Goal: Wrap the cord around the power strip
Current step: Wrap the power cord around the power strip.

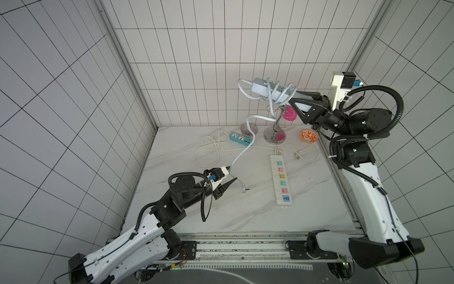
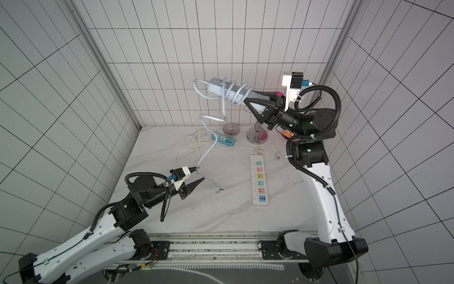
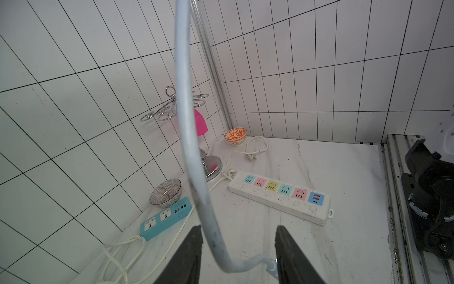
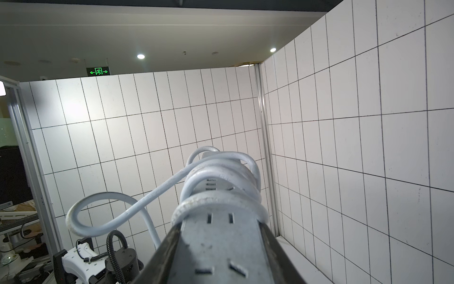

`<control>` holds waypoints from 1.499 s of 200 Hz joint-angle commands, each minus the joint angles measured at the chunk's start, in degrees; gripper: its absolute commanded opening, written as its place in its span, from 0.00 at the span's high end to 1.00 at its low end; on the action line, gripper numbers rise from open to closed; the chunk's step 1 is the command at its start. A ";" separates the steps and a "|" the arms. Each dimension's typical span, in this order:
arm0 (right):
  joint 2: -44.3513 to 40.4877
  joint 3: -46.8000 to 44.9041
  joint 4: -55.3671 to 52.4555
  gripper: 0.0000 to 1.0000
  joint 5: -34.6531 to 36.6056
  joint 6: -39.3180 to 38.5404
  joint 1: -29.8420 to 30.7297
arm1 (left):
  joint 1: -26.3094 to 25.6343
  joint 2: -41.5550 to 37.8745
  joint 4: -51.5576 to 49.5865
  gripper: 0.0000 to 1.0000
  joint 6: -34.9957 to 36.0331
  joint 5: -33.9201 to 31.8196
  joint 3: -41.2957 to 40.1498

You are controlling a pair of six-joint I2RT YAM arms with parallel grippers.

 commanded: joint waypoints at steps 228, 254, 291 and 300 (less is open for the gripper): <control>14.94 12.62 68.55 1.00 10.52 54.28 -0.89 | 13.06 19.50 1.97 1.00 -7.92 19.46 9.45; 22.83 23.22 76.01 1.00 13.97 63.41 1.43 | 13.06 23.43 2.31 1.00 -6.54 21.19 12.71; 29.31 34.97 76.05 1.00 8.97 66.71 9.55 | 14.54 32.00 -3.83 1.00 -2.38 23.29 21.00; 30.47 36.98 76.11 1.00 7.35 67.45 11.97 | 15.77 34.27 -5.66 1.00 -1.44 23.26 23.25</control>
